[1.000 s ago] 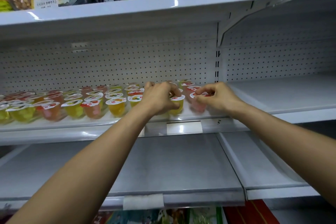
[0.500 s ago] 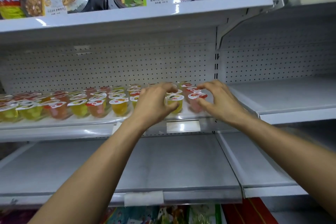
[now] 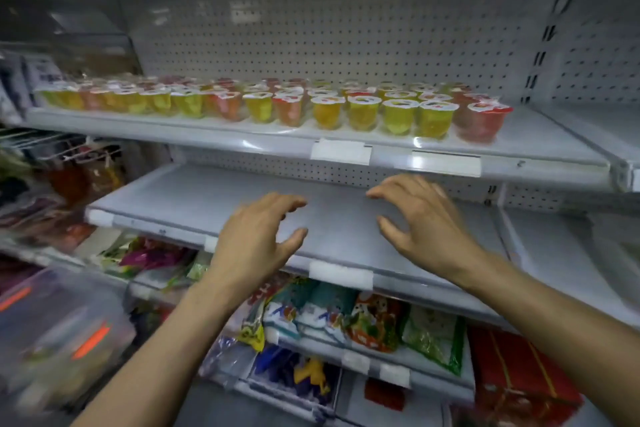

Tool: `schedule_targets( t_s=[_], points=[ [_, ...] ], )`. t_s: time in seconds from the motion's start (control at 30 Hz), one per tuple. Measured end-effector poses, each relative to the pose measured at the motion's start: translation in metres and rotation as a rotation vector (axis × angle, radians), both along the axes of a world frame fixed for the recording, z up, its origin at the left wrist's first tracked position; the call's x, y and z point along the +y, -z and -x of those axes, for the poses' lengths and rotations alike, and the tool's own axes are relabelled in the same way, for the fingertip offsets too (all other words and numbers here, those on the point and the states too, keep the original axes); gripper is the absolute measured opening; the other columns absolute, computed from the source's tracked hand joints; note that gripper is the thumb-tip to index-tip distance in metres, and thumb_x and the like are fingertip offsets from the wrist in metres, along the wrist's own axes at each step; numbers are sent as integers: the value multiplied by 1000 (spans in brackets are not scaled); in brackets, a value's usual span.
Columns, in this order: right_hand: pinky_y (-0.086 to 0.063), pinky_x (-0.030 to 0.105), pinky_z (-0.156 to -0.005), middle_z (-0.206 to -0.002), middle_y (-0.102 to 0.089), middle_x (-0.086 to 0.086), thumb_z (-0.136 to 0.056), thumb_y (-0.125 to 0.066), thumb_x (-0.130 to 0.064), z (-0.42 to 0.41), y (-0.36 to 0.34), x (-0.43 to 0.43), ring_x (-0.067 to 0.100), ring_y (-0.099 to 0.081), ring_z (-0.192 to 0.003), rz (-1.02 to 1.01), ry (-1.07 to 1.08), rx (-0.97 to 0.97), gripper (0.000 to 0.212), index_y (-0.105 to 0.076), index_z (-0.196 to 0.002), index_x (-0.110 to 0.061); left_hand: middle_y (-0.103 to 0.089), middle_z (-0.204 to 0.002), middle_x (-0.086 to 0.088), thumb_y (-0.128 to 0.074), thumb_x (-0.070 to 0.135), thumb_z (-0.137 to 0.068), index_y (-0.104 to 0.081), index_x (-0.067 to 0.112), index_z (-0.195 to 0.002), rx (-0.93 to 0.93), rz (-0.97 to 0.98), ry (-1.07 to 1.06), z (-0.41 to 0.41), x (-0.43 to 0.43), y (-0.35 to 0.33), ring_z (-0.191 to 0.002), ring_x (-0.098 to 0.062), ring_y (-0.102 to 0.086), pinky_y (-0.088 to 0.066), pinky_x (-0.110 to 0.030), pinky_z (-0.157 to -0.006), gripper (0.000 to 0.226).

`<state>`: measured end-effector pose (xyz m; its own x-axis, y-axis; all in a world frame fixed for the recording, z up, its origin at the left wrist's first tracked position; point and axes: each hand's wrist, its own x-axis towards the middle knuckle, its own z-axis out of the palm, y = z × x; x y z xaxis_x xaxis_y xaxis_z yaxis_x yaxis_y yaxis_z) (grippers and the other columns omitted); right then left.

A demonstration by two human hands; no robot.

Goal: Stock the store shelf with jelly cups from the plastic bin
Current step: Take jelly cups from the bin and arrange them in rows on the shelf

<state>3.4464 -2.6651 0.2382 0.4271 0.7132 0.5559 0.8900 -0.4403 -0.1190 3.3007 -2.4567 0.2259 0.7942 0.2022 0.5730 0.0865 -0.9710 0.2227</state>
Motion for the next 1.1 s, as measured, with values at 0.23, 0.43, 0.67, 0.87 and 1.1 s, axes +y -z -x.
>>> schedule_targets(
  t_s=[0.23,0.43,0.67,0.87,1.1],
  points=[
    [-33,35,-101,-130,-50,-4,-92,-55,-37,40,47,129,18,-43,-124,240,-222,162,39,-50,-131,-30,-65,-117,3,-66,47,-84,-61,27,-123,324,120,-235,76,99,52,-104,-20,-64,-52,-39,-84,45],
    [-43,38,-92,-122,-53,-2,-90,-58,-35,83,81,285,20,-48,-114,294,-357,245,38,-52,-127,-29,-61,-127,3,-65,41,-88,-57,25,-129,405,227,-402,143,220,80,-108,-19,-62,-51,-34,-85,45],
    [-45,31,-94,-120,-53,-6,-90,-58,-43,139,136,474,14,-52,-113,432,-513,365,36,-55,-124,-30,-61,-123,10,-62,42,-91,-55,30,-129,492,371,-615,249,375,121,-104,-11,-60,-48,-30,-79,41],
    [-46,33,-92,-121,-55,-4,-87,-62,-36,184,188,599,14,-54,-110,585,-576,457,37,-57,-123,-28,-62,-117,11,-63,43,-89,-57,33,-126,577,532,-743,301,482,164,-100,-13,-60,-52,-35,-83,38],
    [-50,31,-87,-119,-58,-5,-85,-62,-37,198,259,715,11,-58,-100,801,-623,589,34,-59,-118,-30,-64,-116,5,-63,37,-91,-59,26,-123,658,720,-784,318,572,241,-100,-19,-62,-52,-38,-87,34]
  ],
)
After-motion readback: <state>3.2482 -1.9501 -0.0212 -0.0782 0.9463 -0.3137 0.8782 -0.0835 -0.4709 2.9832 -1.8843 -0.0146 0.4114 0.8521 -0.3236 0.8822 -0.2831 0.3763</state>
